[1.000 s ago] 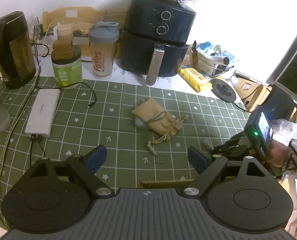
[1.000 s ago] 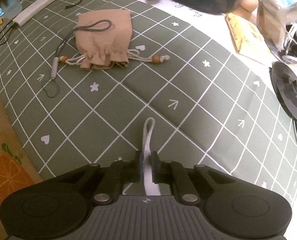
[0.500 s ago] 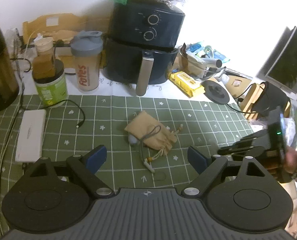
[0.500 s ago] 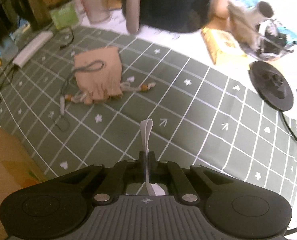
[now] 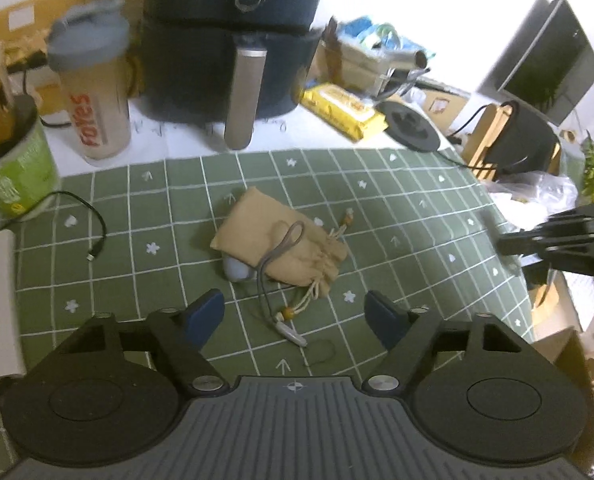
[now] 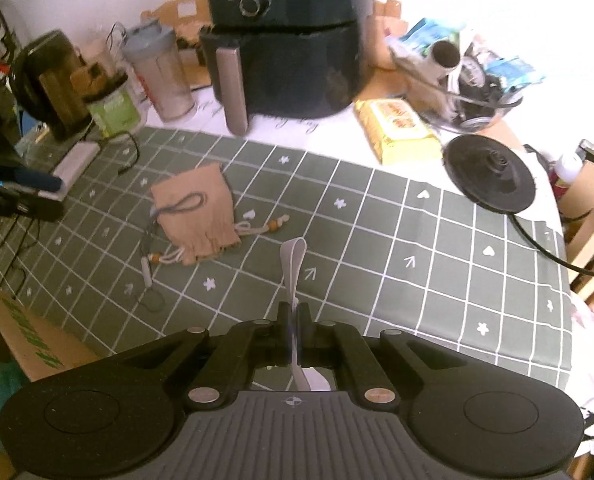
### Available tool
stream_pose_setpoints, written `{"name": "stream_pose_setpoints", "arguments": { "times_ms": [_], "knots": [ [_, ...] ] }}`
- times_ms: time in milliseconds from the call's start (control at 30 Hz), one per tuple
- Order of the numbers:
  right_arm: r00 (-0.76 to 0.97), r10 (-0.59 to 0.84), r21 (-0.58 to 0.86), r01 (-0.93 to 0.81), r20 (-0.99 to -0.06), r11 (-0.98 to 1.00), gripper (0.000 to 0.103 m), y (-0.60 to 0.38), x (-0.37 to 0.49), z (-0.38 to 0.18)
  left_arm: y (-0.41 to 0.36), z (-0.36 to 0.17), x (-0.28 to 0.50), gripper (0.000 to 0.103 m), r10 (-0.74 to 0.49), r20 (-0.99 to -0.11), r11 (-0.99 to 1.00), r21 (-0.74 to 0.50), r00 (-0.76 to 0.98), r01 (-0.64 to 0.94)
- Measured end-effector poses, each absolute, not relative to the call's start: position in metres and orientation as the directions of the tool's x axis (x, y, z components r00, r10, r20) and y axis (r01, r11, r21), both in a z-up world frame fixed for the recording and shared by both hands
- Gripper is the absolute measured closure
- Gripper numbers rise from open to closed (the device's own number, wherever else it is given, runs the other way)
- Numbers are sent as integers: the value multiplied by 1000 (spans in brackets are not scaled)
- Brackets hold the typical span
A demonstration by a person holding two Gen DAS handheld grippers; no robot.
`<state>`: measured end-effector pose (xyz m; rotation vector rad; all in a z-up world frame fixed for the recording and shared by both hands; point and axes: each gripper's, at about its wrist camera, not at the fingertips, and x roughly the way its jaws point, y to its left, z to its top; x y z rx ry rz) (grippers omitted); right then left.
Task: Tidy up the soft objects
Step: 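Grasp the tan pouch's grey cord with the left gripper while the right gripper holds the strap, then lift the grey cord with the left gripper while the right gripper holds the white strap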
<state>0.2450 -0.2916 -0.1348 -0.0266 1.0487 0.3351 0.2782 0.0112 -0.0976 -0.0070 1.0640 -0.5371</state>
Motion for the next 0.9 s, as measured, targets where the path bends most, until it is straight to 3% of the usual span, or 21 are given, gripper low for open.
{"name": "stream_pose_setpoints", "arguments": {
  "times_ms": [500, 600, 700, 900],
  "knots": [
    [520, 225, 169, -154, -824, 973, 99, -304, 212, -105, -4, -161, 322, 49, -392, -875, 881, -268, 284, 390],
    [531, 209, 165, -131, -821, 978, 99, -308, 206, -101, -10, -173, 328, 60, -383, -886, 882, -265, 263, 390],
    [538, 192, 157, -111, -821, 981, 99, -312, 201, -97, -14, -184, 331, 64, -366, -897, 885, -252, 249, 392],
    [571, 175, 166, -68, -802, 984, 99, -320, 190, -88, -14, -192, 334, 86, -351, -904, 893, -246, 243, 377]
  ]
}}
